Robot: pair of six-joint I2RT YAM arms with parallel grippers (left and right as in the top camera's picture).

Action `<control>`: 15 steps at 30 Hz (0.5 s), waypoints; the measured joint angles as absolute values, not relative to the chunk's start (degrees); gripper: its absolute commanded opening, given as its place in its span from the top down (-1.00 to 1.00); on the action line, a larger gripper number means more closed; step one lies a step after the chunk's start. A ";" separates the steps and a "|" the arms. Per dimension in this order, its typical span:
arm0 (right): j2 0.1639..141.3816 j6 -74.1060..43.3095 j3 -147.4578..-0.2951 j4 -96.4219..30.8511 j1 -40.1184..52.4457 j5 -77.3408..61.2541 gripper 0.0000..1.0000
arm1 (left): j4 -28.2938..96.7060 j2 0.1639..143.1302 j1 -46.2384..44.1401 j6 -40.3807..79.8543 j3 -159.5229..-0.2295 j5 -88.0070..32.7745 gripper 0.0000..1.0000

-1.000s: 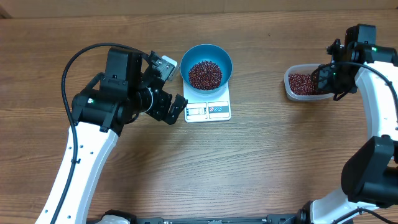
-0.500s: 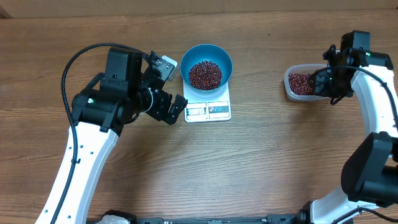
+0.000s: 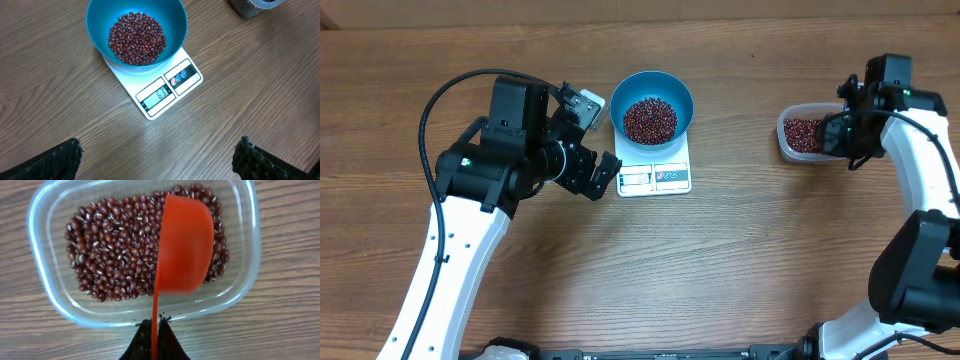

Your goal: Scoop item into bowl and weigh 150g on scale

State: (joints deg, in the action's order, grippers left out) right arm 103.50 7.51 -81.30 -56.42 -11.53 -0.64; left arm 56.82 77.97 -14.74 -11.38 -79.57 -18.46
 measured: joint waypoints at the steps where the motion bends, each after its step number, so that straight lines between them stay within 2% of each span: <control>1: 103.50 7.51 -80.88 -55.77 -11.55 -0.62 0.93 | 56.82 77.97 -14.74 -11.38 -79.57 -18.46 -0.99; 15: 103.57 7.53 -77.19 -51.46 -11.49 -1.21 0.93 | 56.84 77.97 -14.74 -11.38 -79.57 -18.46 -0.99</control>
State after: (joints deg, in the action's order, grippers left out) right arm 103.57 7.53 -77.19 -51.46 -11.49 -1.21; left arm 56.84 77.97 -14.74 -11.38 -79.57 -18.46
